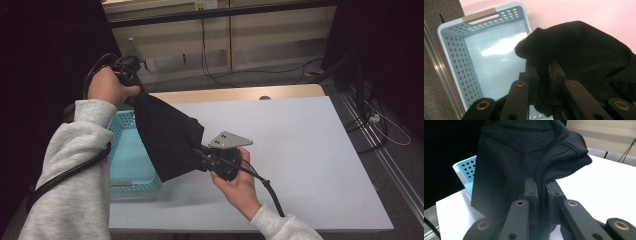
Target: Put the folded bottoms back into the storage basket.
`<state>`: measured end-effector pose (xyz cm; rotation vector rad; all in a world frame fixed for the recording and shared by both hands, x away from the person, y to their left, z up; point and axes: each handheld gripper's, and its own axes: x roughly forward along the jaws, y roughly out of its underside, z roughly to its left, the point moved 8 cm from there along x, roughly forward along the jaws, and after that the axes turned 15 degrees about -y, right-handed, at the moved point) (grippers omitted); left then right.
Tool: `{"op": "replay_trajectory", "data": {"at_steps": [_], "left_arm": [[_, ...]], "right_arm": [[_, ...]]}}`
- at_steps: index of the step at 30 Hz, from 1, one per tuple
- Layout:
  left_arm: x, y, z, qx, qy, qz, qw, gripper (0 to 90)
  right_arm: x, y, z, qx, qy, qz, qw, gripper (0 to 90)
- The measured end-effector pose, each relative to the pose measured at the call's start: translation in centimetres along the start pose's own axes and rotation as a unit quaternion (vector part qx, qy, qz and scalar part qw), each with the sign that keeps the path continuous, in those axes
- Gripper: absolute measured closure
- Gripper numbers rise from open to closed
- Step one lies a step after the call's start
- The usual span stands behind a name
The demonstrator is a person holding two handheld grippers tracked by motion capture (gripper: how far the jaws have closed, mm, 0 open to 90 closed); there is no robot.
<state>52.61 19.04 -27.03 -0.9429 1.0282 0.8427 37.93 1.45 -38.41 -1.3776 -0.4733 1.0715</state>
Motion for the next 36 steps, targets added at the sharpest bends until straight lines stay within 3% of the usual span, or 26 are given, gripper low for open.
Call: {"op": "replay_trajectory", "data": {"at_steps": [10,27,36], "left_arm": [[-1.6,0.5,2.4,-0.013,-0.006,-0.006,0.9999,81.1],[-1.4,1.3,5.9,-0.037,-0.009,-0.009,0.9992,81.1],[-0.5,2.1,7.7,-0.048,-0.014,-0.006,0.9987,81.1]], "right_arm": [[1.1,-1.8,1.0,-0.012,-0.01,-0.009,0.9998,80.7],[4.3,-2.9,2.9,-0.017,-0.037,-0.008,0.9991,80.7],[6.1,-3.0,4.2,-0.022,-0.05,-0.007,0.9985,80.7]]}}
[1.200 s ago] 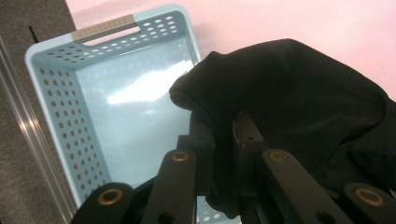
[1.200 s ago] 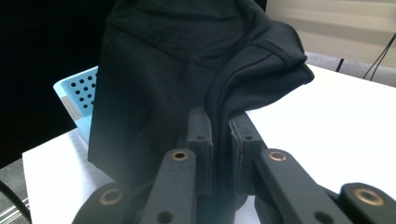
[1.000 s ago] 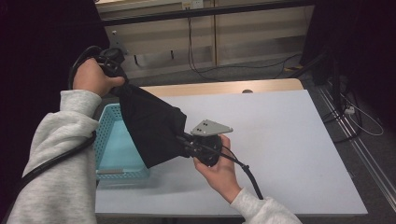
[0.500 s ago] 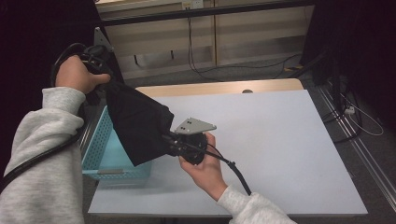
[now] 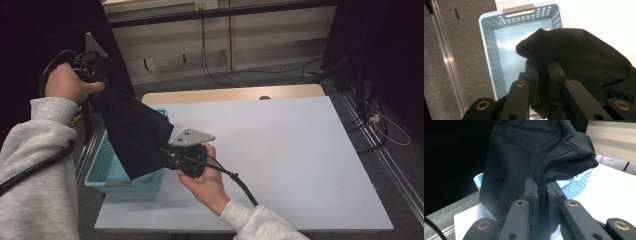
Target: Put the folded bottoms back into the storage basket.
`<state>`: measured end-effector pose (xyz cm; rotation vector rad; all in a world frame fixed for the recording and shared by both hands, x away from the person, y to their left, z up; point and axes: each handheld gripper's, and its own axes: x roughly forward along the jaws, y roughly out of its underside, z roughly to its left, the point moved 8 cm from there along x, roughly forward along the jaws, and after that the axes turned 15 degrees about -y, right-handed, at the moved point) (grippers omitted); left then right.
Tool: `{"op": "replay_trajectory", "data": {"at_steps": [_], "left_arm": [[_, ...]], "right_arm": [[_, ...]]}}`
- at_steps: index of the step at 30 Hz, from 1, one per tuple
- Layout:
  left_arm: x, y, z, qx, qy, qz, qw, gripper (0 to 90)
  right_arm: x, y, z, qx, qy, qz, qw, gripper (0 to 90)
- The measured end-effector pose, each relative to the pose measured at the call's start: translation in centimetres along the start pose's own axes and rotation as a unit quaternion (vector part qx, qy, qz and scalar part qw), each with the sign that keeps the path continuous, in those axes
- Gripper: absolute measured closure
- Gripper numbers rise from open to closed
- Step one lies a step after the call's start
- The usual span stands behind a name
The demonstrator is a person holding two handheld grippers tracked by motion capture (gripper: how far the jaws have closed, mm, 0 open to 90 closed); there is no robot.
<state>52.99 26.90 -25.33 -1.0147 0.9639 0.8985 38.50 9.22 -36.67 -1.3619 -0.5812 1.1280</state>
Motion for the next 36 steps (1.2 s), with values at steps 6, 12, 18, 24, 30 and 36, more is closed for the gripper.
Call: {"op": "replay_trajectory", "data": {"at_steps": [6,12,18,24,30,36], "left_arm": [[0.8,0.5,1.3,-0.005,-0.007,-0.002,1.0,81.1],[2.3,0.8,2.9,-0.015,-0.007,0.002,0.9999,81.1],[3.3,0.4,4.1,-0.019,-0.012,-0.003,0.9998,81.2],[7.3,-1.1,5.4,0.001,-0.067,-0.064,0.9957,46.8],[9.4,0.2,4.1,0.014,-0.044,-0.062,0.997,35.9],[10.0,1.3,3.1,0.019,-0.028,-0.078,0.9964,29.9]], "right_arm": [[1.6,0.3,0.5,0.002,-0.01,0.004,0.9999,80.7],[3.5,0.8,0.9,0.004,-0.021,0.009,0.9997,80.6],[5.8,1.0,1.3,0.01,-0.03,0.008,0.9995,80.5],[8.2,1.6,0.5,0.001,-0.016,0.03,0.9994,50.3],[5.3,2.2,-1.1,-0.01,-0.018,0.035,0.9992,38.6],[2.5,2.9,-2.6,-0.025,-0.012,0.051,0.9983,31.1]]}}
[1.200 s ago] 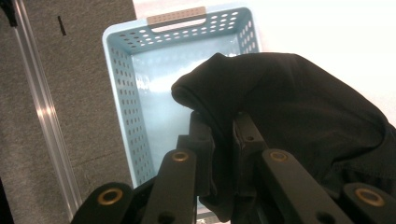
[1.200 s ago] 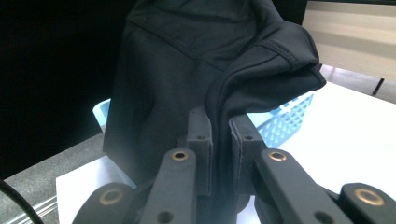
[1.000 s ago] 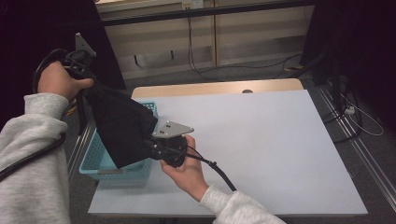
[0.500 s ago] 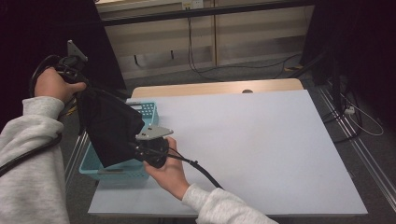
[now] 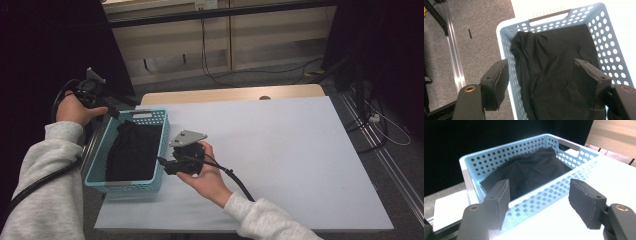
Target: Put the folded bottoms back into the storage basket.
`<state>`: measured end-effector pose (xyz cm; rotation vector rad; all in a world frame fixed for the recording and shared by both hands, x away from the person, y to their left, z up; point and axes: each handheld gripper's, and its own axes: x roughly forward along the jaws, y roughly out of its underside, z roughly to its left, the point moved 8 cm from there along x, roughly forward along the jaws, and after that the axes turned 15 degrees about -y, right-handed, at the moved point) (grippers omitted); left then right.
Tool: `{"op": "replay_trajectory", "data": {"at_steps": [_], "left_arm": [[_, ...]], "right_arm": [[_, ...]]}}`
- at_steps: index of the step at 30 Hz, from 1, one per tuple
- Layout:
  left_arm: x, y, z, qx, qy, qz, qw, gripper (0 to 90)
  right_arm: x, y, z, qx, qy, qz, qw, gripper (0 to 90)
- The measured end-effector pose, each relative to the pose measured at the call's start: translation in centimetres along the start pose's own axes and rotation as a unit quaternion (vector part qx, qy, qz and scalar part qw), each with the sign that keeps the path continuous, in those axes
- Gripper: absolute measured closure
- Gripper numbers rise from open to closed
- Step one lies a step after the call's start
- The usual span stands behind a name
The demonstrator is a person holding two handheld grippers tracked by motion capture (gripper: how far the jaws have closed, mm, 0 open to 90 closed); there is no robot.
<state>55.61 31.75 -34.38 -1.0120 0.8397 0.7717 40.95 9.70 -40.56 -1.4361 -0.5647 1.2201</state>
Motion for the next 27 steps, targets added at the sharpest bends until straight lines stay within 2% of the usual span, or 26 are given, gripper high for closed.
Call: {"op": "replay_trajectory", "data": {"at_steps": [4,6,7,10,13,17,19,20,26,27], "left_arm": [[0.2,0.4,-0.8,0.001,0.007,-0.02,0.9998,25.9],[0.4,0.7,-1.3,0.01,0.01,-0.023,0.9996,25.9],[0.5,0.8,-1.6,0.006,0.013,-0.024,0.9996,25.8],[0.8,1.2,-2.3,0.01,0.022,-0.03,0.9993,24.5],[1.1,1.6,-3.1,0.016,0.026,-0.038,0.9988,23.9],[1.8,2.0,-3.8,0.016,0.033,-0.045,0.9983,23.5],[2.3,2.3,-4.2,0.008,0.039,-0.047,0.9981,23.5],[2.6,2.5,-4.3,0.013,0.043,-0.047,0.9979,23.9],[4.6,3.4,-5.1,-0.004,0.045,-0.052,0.9976,38.5],[5.0,3.6,-5.3,-0.003,0.05,-0.048,0.9976,43.3]], "right_arm": [[-1.7,0.4,-0.4,-0.008,-0.004,-0.008,0.9999,27.5],[-2.3,0.8,-0.6,-0.004,-0.007,-0.011,0.9999,27.1],[-2.8,1.1,-0.9,-0.002,-0.01,-0.012,0.9999,27.0],[-3.6,2.2,-1.6,-0.007,-0.005,0.002,1.0,25.2],[-4.4,3.6,-2.6,0.008,-0.002,0.01,0.9999,24.8],[-5.5,5.5,-3.8,0.01,0.006,0.026,0.9996,23.1],[-6.1,6.3,-4.3,0.011,0.014,0.034,0.9992,22.7],[-6.3,6.5,-4.5,0.013,0.015,0.035,0.9992,22.6],[-8.3,8.0,-5.3,0.02,0.028,0.036,0.9987,22.3],[-8.6,8.2,-5.5,0.02,0.032,0.04,0.9985,22.0]]}}
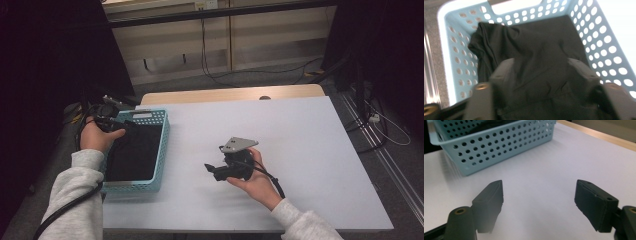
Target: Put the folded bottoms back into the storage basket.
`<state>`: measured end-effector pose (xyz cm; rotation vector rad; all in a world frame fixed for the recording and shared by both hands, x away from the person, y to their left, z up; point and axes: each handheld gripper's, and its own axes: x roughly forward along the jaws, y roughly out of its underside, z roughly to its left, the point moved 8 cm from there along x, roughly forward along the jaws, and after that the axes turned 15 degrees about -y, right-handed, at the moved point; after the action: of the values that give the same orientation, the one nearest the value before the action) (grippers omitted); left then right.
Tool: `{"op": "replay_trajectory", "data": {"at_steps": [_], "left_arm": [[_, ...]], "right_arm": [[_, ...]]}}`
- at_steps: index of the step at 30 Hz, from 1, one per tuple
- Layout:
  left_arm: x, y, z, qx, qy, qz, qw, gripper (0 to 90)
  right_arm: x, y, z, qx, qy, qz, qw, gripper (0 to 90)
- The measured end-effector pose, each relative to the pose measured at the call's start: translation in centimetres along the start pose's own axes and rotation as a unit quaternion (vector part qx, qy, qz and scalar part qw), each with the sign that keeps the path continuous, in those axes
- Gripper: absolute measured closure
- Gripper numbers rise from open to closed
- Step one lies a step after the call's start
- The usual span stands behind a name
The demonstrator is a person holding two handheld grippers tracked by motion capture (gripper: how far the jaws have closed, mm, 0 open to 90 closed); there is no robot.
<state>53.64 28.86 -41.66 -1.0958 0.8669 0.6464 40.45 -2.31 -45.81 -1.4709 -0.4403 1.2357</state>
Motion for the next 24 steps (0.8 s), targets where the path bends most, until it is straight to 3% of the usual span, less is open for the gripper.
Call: {"op": "replay_trajectory", "data": {"at_steps": [3,4,10,15,18,24], "left_arm": [[1.2,0.9,-0.3,0.001,0.004,0.012,0.9999,53.2],[1.5,1.0,-0.5,-0.001,0.007,0.016,0.9998,62.1],[3.7,2.2,-0.9,0.012,0.005,0.037,0.9992,78.6],[5.7,3.6,-0.8,0.026,-0.014,0.061,0.9977,83.6],[6.4,4.5,-0.8,0.018,-0.008,0.07,0.9973,88.0],[5.7,5.5,-0.6,0.015,-0.002,0.096,0.9953,90.0]], "right_arm": [[-0.8,0.7,-0.4,0.003,0.005,0.006,1.0,21.5],[-1.1,1.0,-0.6,0.004,0.01,0.004,0.9999,22.0],[-2.4,1.9,-1.0,0.011,0.018,-0.004,0.9998,21.8],[-2.9,2.7,-1.1,0.012,0.022,-0.002,0.9997,21.3],[-3.3,3.1,-1.3,0.016,0.024,-0.004,0.9996,21.3],[-4.1,3.9,-1.7,0.018,0.03,-0.001,0.9994,21.1]]}}
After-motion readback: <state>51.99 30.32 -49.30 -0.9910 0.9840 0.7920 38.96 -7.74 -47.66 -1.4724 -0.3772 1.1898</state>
